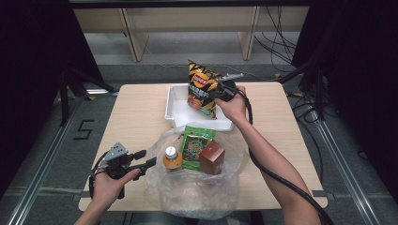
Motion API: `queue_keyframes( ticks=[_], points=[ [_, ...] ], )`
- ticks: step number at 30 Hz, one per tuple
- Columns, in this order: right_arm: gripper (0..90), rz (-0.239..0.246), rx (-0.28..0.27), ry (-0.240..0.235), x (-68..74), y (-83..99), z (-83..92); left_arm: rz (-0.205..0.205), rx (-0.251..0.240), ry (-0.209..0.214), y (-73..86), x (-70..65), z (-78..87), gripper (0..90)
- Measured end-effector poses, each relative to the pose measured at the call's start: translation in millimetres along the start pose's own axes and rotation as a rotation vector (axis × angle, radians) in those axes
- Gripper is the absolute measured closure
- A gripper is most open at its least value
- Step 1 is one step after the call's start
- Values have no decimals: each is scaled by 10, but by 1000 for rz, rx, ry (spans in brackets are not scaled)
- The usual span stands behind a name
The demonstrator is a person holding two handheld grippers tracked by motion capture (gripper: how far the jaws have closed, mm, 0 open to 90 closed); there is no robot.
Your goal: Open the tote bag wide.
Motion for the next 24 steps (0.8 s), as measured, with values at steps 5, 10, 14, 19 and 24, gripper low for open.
queue_keyframes(
  ticks=[5, 10, 14, 19, 24],
  points=[
    [900, 22, 3, 12, -34, -13, -83, -1, -1, 0, -2, 1, 3, 413],
    [900, 2, 11, 26, -44, 1, -133, -1, 0, 3, 1, -1, 4, 414],
    [900, -5, 44, 37, -65, 33, -174, -10, -6, 4, -3, 6, 12, 414],
    [900, 19, 12, 52, -95, 15, -233, -5, 3, -4, 13, 12, 18, 414],
    [900, 22, 32, 58, -113, 20, -236, -2, 4, -2, 13, 5, 17, 414]
  ],
)
Point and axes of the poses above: each handheld gripper's, and its own axes: z roughly backward along the jaws, y roughly out of its underside, x roughly to its left, the point moved 8 cm from there along -z, roughly forward along the jaws, and after that the axes turned 14 degrees about -z, right-handed, at the moved point
